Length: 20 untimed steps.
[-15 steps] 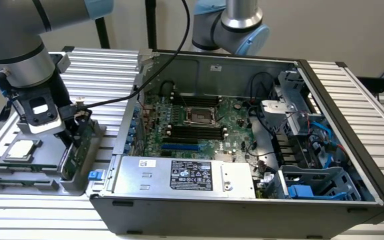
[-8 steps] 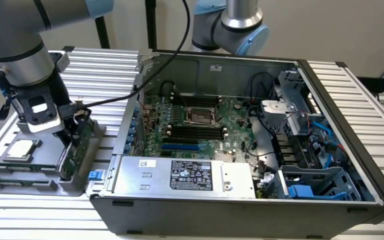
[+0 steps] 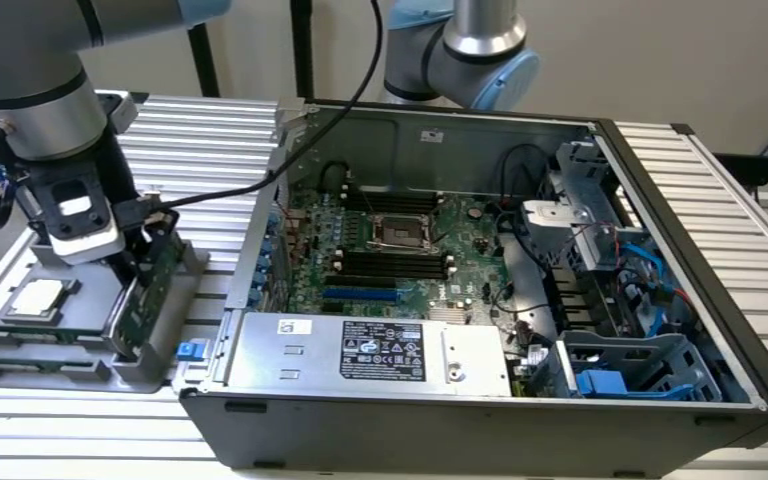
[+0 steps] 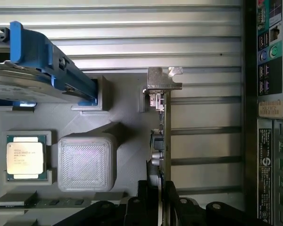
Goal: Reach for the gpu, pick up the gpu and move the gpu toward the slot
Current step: 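Pick up the gpu and move the gpu toward the slot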
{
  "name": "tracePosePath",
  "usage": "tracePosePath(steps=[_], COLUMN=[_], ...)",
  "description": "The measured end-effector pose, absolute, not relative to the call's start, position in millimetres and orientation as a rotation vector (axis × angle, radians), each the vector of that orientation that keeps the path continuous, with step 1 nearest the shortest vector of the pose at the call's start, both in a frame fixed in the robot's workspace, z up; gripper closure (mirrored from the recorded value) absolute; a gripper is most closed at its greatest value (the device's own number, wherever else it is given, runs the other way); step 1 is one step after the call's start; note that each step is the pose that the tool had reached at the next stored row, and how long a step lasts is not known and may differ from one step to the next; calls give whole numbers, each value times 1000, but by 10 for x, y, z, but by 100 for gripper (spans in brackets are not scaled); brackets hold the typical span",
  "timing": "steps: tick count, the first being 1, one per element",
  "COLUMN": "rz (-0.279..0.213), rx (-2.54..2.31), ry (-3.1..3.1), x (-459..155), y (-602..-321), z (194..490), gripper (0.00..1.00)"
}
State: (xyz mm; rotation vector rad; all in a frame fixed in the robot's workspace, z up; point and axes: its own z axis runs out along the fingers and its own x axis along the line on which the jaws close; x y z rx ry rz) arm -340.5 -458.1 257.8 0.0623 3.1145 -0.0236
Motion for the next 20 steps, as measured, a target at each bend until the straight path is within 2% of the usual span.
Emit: tracePosePath(steps=[7,20], rz=[-25,-26], rx=[63,63], ry=[3147,3167], x=[-3347,-3144], y=[-4582,-4591], z=[2764,3355], gripper=[74,74])
